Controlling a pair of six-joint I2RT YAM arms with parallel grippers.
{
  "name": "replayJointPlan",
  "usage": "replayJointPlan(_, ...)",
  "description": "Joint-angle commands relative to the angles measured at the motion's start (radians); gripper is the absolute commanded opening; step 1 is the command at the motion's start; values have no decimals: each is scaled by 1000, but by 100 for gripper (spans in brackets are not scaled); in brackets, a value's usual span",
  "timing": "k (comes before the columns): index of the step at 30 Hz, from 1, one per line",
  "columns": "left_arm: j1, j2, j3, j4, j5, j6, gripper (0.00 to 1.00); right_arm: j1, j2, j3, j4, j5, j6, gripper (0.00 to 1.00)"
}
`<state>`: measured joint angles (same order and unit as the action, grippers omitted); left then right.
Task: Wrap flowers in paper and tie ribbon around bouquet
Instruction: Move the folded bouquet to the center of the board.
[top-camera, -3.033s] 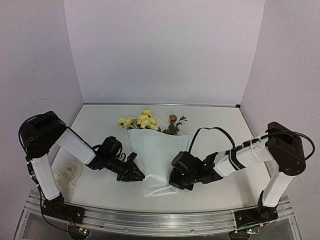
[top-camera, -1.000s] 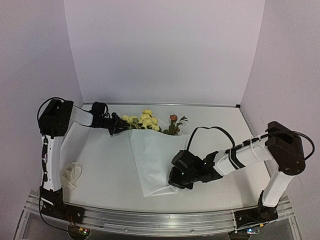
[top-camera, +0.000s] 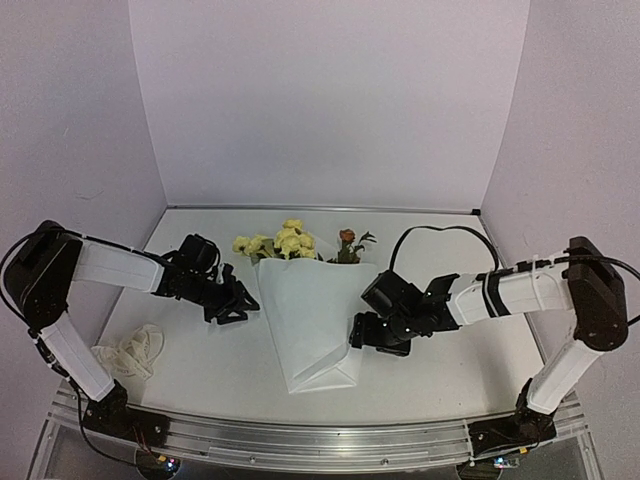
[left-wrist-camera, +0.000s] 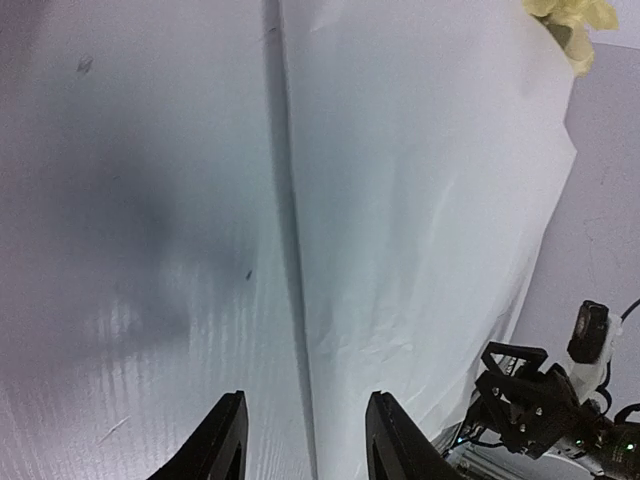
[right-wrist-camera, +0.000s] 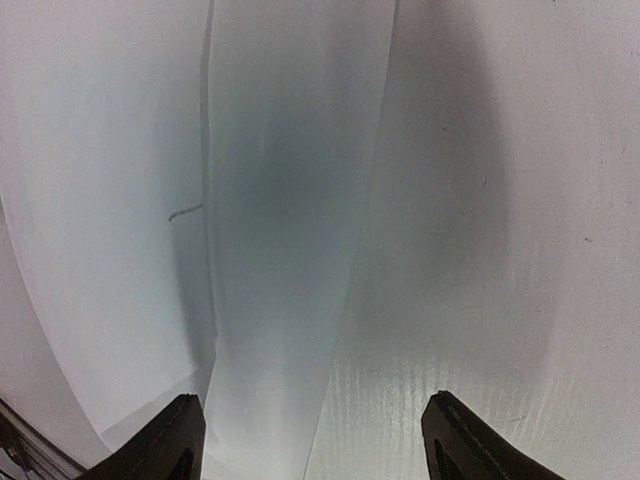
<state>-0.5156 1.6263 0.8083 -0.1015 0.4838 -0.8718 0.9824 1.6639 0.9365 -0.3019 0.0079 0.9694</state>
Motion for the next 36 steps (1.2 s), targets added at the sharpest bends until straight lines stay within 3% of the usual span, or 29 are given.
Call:
replayJointPlan(1, -25, -67, -57, 137, -14, -50, 43, -4, 38, -5, 62, -18, -2, 71)
replayJointPlan(9, -47, 30, -69, 311, 38, -98, 43, -8, 89, -47, 197, -40, 75, 49)
replayJointPlan(19, -36, 227, 144, 239, 48, -64, 35, -38, 159, 6, 237, -39, 89, 9)
replayJointPlan(24, 12, 347, 314, 164, 55, -33, 33, -89, 199, 51, 237, -47, 69, 4)
replayJointPlan(36, 139, 524, 676, -36, 75, 44, 35, -218, 321, 207, 236, -77, 19, 4)
